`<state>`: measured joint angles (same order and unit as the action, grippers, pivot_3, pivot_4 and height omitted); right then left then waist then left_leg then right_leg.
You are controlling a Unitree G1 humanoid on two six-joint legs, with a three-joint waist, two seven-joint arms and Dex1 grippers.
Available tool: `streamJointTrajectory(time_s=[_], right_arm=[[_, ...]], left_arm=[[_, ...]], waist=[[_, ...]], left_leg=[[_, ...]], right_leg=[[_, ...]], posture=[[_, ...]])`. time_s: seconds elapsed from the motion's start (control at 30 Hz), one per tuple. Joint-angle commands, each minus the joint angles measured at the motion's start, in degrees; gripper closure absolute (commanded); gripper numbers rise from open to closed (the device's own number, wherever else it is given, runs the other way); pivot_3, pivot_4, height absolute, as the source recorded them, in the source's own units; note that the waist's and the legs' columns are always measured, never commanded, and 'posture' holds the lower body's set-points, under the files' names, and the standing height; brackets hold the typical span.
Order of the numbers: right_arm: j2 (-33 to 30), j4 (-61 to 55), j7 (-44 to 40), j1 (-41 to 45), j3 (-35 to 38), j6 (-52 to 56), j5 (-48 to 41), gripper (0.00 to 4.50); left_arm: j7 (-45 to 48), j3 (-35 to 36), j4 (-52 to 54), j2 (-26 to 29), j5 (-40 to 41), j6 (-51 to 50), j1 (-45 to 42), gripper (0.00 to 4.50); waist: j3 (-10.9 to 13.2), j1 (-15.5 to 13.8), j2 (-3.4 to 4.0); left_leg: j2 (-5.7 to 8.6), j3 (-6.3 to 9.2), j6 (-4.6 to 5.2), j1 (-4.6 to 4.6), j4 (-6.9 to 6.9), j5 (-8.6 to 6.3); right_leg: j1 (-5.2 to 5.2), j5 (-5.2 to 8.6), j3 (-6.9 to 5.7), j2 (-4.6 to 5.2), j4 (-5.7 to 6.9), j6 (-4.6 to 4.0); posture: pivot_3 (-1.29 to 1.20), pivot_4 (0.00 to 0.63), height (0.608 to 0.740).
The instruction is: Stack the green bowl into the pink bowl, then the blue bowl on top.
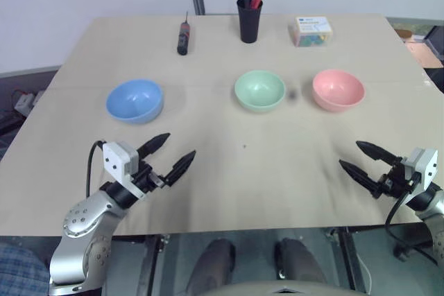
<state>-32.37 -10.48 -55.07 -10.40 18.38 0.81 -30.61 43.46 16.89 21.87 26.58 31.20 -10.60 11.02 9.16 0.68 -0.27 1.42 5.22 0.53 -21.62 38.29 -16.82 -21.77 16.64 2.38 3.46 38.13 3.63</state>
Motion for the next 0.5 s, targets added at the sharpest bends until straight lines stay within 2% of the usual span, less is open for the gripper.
streamJointTrajectory(time_s=[0.03,0.5], right_arm=[[-0.4,-1.9,-0.1,0.2,0.6,-1.2,-0.2,1.02],[-0.7,-2.4,0.2,0.8,0.1,-0.2,0.1,1.02]], left_arm=[[-0.1,-0.2,0.9,-0.2,-0.1,1.6,-0.2,0.00],[0.3,-1.3,1.3,-0.7,0.0,3.2,0.4,0.00]], waist=[[0.0,0.0,0.00],[0.0,0.0,0.00]], left_leg=[[0.00,0.00,0.00,0.00,0.00,0.00],[0.00,0.00,0.00,0.00,0.00,0.00]], right_leg=[[0.00,0.00,0.00,0.00,0.00,0.00],[0.00,0.00,0.00,-0.02,0.00,0.00]], posture=[[0.00,0.150,0.740],[0.00,0.150,0.740]])
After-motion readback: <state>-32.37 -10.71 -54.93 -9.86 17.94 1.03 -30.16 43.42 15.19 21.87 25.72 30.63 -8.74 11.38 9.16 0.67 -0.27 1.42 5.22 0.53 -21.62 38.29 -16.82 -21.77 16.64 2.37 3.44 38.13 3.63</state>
